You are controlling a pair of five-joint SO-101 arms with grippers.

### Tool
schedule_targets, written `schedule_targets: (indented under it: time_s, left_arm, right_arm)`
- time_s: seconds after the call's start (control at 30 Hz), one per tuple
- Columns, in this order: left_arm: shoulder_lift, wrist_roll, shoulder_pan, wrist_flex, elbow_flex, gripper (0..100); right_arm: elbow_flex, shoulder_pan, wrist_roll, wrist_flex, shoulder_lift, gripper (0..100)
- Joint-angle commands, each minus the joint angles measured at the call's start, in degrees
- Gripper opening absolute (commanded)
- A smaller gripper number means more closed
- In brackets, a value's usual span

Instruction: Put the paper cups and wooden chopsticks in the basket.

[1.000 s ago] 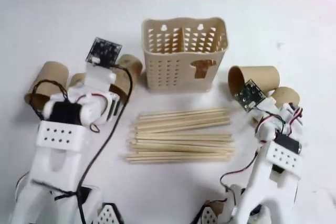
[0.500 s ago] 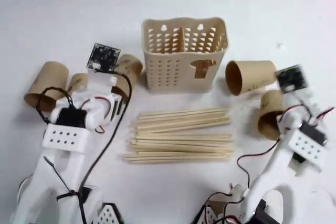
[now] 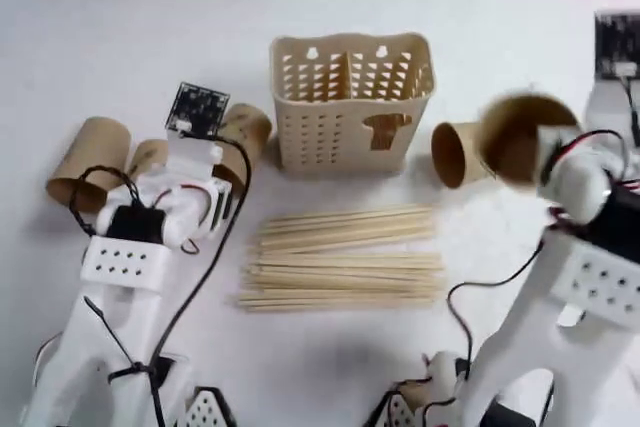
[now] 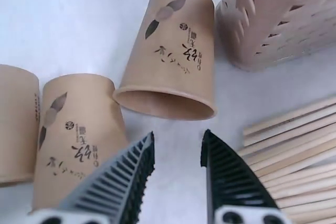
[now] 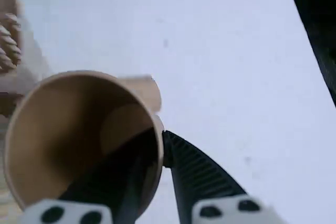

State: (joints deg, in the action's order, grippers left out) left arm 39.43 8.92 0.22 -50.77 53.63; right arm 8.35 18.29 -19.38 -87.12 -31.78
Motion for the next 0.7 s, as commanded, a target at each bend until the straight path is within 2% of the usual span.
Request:
schedule_targets:
  time_s: [0.0, 0.1, 0.2, 0.43, 0.67]
  left_arm:
    - [1.3, -0.8, 0.1, 1.8, 0.5, 16]
    - [1.3, -0.8, 0.1, 3.8, 1.6, 16]
    - [1.5, -0.8, 0.1, 4.9, 2.1, 16]
    - [1.5, -0.8, 0.1, 4.9, 2.1, 16]
    - [1.5, -0.8, 0.1, 4.9, 2.1, 16]
  right_arm:
    - [10.5, -10.4, 7.0, -0.5, 0.6, 1.7]
    - [14.9, -17.3, 10.6, 1.2, 4.4, 1.7]
    - [17.6, -20.3, 12.9, 2.9, 11.3, 1.7]
    - [27.3, -21.5, 17.1, 4.8, 26.7, 1.7]
    - [32.4, -23.3, 17.1, 5.1, 32.4, 1.9]
